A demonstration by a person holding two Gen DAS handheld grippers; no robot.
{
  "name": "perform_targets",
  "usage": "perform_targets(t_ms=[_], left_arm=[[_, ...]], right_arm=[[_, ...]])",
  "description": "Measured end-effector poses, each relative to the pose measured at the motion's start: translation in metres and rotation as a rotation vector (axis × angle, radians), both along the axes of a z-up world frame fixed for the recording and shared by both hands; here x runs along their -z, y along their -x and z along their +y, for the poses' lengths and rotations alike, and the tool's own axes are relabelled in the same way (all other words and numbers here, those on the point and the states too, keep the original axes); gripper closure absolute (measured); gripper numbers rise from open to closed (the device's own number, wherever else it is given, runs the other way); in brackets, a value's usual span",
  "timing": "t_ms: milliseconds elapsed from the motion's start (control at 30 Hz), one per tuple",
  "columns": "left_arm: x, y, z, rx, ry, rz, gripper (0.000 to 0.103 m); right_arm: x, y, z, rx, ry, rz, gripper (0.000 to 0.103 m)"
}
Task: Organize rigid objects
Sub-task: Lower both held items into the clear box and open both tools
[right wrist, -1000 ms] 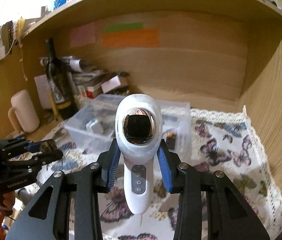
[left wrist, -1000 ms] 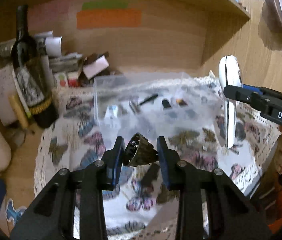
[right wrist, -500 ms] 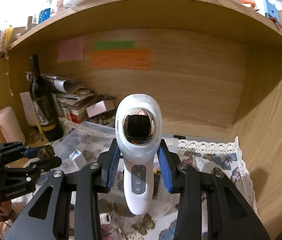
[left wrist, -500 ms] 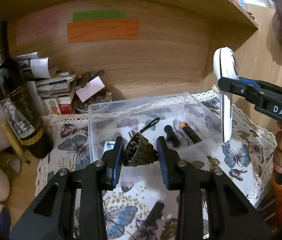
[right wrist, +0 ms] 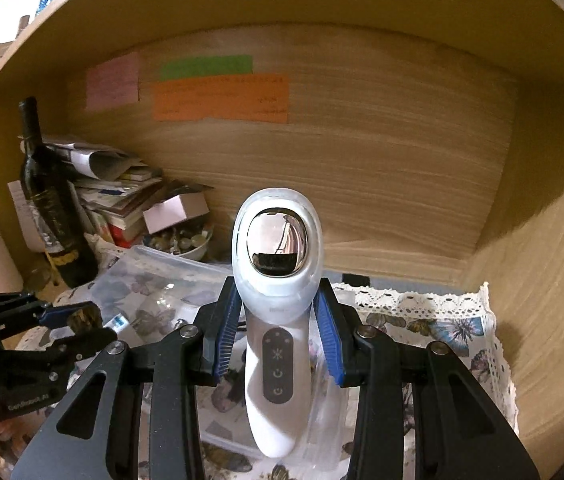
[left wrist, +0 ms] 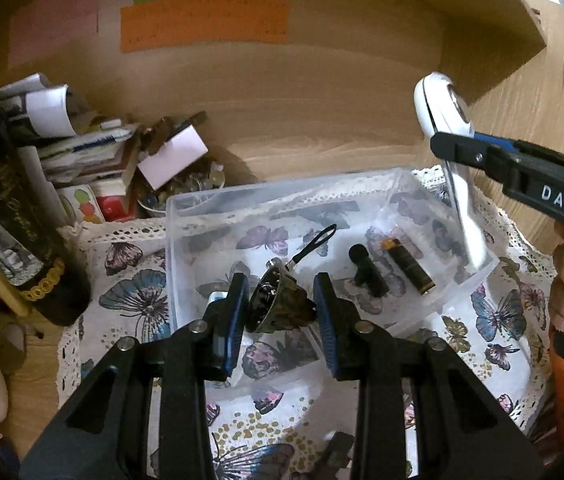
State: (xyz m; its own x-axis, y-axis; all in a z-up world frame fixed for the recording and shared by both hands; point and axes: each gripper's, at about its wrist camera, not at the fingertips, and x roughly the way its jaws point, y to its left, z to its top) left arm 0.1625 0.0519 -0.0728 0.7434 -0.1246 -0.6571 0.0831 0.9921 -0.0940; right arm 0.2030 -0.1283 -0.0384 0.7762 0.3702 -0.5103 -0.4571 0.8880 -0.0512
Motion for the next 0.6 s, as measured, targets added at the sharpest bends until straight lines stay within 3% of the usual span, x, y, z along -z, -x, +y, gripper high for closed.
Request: perform_targets(t_ms=[267,600], left_arm=[[0.018,-0.011,-0.004,0.016,-0.01,0.048,0.07],[0.018,-0.011,-0.001,0.005,0.009,0.048,0.067]], right_arm=[[0.032,-0.017,0.011,-0.031,0.053,0.108,0.069],[0.062,-0.034,0.016,-0.049,0.087,0.243,0.069]])
